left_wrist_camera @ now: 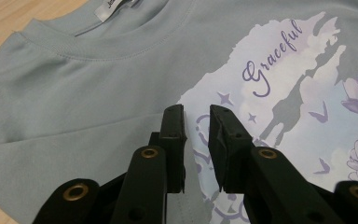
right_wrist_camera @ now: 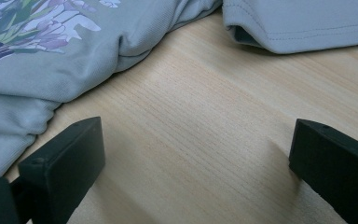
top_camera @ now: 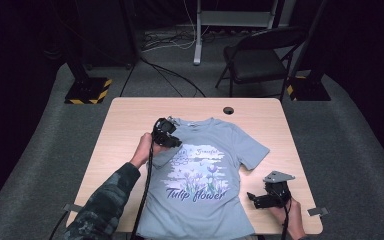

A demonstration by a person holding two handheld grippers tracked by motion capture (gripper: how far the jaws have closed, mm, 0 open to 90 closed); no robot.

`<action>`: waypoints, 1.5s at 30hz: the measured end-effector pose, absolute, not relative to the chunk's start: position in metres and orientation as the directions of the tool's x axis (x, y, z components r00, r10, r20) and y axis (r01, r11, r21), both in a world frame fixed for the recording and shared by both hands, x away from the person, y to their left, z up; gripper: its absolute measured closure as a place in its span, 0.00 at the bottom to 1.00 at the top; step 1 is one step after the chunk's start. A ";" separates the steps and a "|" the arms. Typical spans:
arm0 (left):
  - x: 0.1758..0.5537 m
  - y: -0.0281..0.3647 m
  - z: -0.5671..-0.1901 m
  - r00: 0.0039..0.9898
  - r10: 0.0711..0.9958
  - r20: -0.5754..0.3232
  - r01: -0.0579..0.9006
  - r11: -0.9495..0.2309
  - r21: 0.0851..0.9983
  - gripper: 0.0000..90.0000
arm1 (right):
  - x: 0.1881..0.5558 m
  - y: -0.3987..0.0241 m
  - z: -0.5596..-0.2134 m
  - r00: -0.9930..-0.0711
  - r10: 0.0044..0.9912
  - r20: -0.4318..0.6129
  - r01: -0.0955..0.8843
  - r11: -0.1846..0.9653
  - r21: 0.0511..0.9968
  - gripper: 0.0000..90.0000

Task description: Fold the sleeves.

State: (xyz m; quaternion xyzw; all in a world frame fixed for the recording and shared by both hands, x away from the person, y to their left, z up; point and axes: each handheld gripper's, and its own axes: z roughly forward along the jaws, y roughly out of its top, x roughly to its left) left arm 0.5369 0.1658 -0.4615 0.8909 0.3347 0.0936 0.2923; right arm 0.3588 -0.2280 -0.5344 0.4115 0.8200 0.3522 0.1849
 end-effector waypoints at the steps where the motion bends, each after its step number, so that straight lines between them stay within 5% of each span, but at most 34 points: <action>1: 0.537 0.166 -0.461 0.757 0.653 -0.033 0.544 -0.601 0.585 0.82 | 0.359 -0.228 -0.534 -0.593 0.805 -0.013 0.544 0.413 0.730 0.03; 16: 0.527 0.183 -0.466 0.759 0.650 -0.049 0.558 -0.609 0.564 0.67 | 0.359 -0.228 -0.534 -0.593 0.805 -0.013 0.544 0.413 0.730 0.03; 23: 0.519 0.197 -0.472 0.748 0.659 -0.078 0.587 -0.602 0.541 0.50 | 0.359 -0.228 -0.534 -0.593 0.805 -0.014 0.544 0.413 0.730 0.03; 30: 0.505 0.211 -0.474 0.728 0.682 -0.064 0.602 -0.593 0.534 0.21 | 0.359 -0.228 -0.534 -0.593 0.805 -0.013 0.544 0.413 0.730 0.03; 45: 0.475 0.243 -0.474 0.690 0.721 -0.067 0.623 -0.544 0.562 0.06 | 0.359 -0.228 -0.534 -0.593 0.805 -0.013 0.544 0.413 0.730 0.03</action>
